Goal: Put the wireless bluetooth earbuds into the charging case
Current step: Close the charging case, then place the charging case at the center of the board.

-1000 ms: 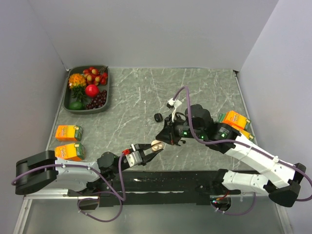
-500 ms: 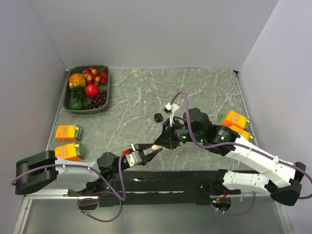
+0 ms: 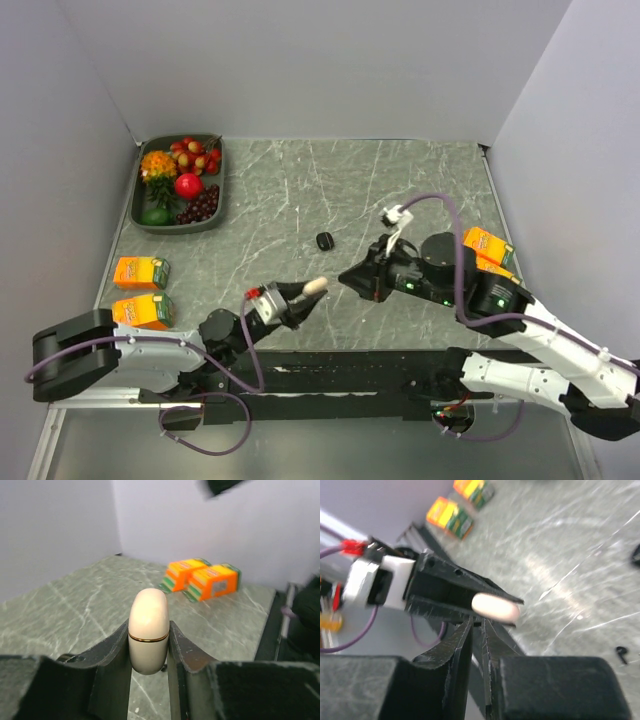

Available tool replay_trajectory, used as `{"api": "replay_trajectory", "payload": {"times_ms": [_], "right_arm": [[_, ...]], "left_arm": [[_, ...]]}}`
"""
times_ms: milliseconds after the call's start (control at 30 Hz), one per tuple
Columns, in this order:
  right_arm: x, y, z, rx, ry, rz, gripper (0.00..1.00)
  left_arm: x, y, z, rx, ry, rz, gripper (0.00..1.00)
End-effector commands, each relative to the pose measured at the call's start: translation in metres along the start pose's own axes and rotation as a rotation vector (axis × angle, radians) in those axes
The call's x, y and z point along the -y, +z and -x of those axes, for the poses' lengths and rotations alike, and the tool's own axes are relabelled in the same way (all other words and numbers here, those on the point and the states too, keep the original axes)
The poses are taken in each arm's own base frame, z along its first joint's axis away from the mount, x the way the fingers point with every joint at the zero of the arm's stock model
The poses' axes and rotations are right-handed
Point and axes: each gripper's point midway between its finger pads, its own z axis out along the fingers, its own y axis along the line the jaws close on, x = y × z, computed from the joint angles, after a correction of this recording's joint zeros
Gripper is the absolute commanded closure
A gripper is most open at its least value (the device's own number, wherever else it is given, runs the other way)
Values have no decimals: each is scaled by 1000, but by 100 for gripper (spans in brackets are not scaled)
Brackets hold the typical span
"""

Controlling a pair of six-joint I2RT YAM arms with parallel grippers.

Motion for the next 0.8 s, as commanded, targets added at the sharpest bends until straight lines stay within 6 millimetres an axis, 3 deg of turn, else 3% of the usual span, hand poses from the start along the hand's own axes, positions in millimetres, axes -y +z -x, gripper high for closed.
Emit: {"api": "replay_trajectory", "payload": {"times_ms": [0, 33, 67, 100, 200, 233, 300, 367, 433, 467, 500, 633, 667, 733, 767], "right_arm": [[8, -19, 41, 168, -5, -87, 79], [8, -19, 40, 170, -5, -90, 78], [9, -18, 40, 170, -7, -90, 78], [10, -14, 36, 156, -7, -90, 78], [15, -3, 27, 143, -7, -95, 77], [17, -1, 25, 139, -8, -97, 77], [20, 5, 19, 130, -10, -101, 77], [23, 7, 17, 135, -15, -104, 77], [28, 8, 11, 133, -17, -119, 77], [30, 9, 9, 134, -20, -124, 77], [33, 11, 6, 140, -19, -126, 77], [40, 12, 1, 163, -16, -135, 77], [42, 12, -1, 164, -14, -137, 77], [44, 12, -4, 175, -10, -134, 77], [45, 9, -4, 184, -10, -136, 77]], "left_arm": [[-61, 6, 61, 211, -270, 244, 99], [-66, 8, 42, 131, -353, 268, 99], [-72, 11, 47, 137, -395, 277, 99], [-95, 8, 47, 138, -414, 333, 99], [-116, 10, 33, 80, -563, 391, 99], [-133, 11, 36, 94, -614, 433, 98], [-151, 9, 15, 13, -657, 470, 98], [-163, 15, 15, 2, -719, 472, 98], [-181, 13, -10, -76, -808, 497, 98], [-189, 21, -4, -79, -827, 481, 98], [-206, 16, -30, -152, -863, 532, 98], [-229, 29, -63, -308, -935, 514, 98], [-234, 27, -85, -361, -952, 545, 98], [-244, 31, -96, -409, -955, 545, 98], [-247, 26, -117, -454, -980, 564, 98]]}}
